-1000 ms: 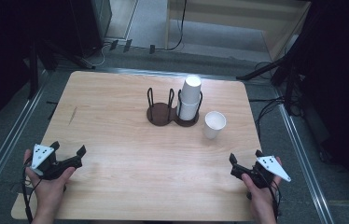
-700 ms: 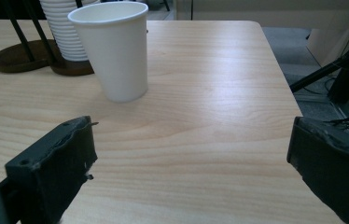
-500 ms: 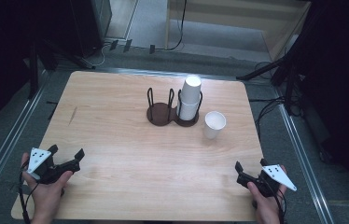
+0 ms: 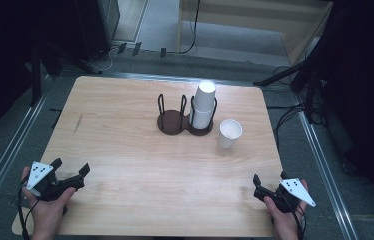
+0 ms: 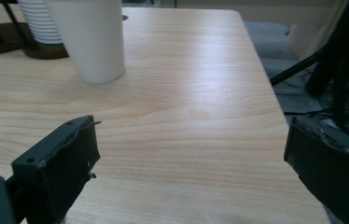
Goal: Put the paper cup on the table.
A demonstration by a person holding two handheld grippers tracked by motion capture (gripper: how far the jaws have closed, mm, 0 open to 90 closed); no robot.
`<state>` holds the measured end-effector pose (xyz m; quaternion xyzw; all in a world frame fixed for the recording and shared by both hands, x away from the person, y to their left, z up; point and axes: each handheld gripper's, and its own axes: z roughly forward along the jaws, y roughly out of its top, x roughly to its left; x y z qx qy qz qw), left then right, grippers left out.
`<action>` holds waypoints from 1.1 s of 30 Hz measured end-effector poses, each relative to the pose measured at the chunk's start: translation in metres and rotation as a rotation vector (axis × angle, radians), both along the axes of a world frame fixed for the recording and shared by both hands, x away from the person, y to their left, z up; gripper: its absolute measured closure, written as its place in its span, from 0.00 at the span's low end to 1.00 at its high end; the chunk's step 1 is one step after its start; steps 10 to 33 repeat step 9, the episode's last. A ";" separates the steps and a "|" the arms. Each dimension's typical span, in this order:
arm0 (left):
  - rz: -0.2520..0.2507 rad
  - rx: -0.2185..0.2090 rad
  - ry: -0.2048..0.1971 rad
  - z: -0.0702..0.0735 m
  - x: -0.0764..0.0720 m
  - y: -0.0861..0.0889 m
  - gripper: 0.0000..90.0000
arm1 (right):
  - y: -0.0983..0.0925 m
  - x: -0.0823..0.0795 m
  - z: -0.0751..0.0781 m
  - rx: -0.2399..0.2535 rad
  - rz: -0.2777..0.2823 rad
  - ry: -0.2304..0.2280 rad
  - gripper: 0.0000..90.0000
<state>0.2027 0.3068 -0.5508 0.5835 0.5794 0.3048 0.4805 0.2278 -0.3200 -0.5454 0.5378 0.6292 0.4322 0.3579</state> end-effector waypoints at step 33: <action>-0.017 0.033 0.001 0.000 0.003 -0.004 0.00 | 0.003 0.000 0.000 -0.025 -0.049 -0.011 0.03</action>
